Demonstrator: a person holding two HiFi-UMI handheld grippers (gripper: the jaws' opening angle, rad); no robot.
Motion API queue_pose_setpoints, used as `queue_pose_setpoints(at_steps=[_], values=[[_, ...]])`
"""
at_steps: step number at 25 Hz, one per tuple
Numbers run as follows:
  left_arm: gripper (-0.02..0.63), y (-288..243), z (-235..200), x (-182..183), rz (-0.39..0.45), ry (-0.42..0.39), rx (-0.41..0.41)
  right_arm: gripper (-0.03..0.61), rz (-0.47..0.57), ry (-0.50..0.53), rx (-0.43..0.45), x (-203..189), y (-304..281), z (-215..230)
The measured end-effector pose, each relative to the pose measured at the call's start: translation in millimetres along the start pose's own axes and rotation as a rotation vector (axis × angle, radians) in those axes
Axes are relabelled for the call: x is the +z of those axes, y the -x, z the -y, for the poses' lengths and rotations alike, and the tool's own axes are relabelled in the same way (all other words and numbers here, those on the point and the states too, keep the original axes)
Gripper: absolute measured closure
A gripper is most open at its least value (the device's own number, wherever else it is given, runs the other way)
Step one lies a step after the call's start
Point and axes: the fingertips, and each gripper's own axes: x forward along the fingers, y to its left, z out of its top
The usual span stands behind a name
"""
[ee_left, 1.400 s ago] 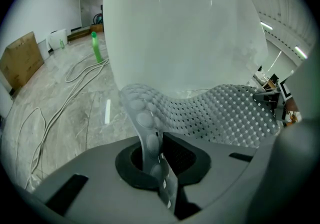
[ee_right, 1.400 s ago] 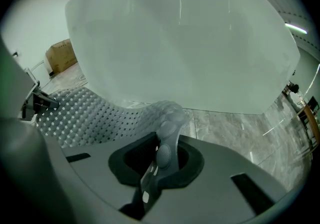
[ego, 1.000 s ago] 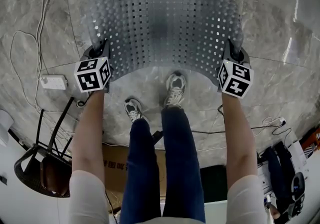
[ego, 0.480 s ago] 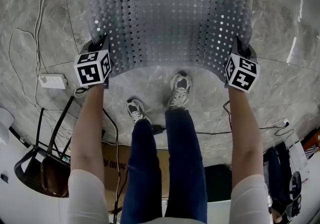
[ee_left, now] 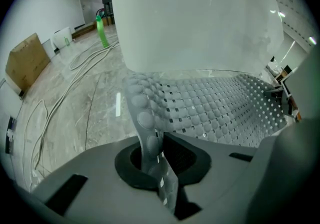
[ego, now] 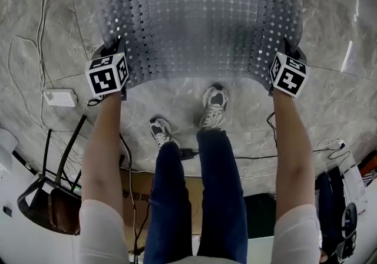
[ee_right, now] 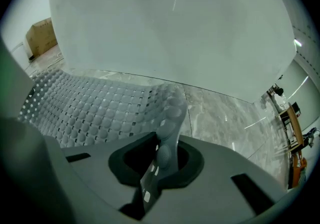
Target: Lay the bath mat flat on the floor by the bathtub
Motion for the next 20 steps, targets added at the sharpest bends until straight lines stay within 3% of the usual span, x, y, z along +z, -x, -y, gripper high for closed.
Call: queue_pose_setpoints(at_steps=[15,20], values=[[0.566,-33,-17,-14,-0.040,-0.017,0.056,0.535,-0.037,0.059,-0.058,-21,-33,14],[0.564,-41,-21,-17,-0.051,-0.002,0.065,0.535,-0.043,0.013,-0.045,-26,-41,17]])
